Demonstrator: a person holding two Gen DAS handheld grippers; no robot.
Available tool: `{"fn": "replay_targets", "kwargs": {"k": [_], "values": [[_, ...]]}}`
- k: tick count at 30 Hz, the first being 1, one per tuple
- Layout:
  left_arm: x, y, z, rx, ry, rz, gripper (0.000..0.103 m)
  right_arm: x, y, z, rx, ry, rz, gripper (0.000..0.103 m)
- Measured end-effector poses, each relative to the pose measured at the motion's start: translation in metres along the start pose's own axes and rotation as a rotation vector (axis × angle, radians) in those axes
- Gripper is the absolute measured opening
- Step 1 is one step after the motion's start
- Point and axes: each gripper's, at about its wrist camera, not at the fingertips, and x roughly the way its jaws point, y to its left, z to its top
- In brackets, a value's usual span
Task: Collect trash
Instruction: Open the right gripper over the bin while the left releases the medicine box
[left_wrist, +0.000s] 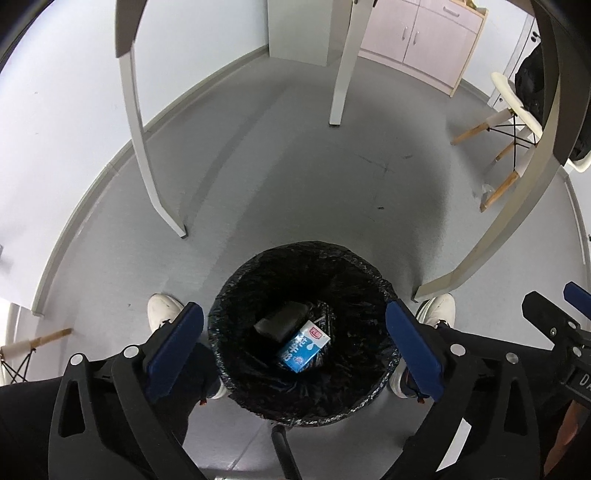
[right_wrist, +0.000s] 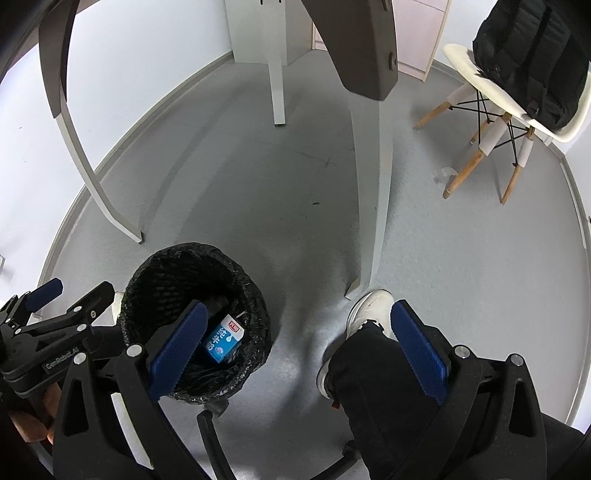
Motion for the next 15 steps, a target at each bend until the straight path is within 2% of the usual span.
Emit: {"fn": "replay_targets", "kwargs": {"k": [7, 15], "values": [[-0.033, 0.014, -0.009, -0.003, -0.034, 0.009, 0.097, -0.022, 0.006, -0.006, -0.010, -0.024, 0.015, 0.095], [-0.081, 0.025, -0.026, -0.004, -0.078, -0.004, 0.097, -0.069, 0.017, -0.017, -0.031, -0.076, 0.013, 0.095]]}}
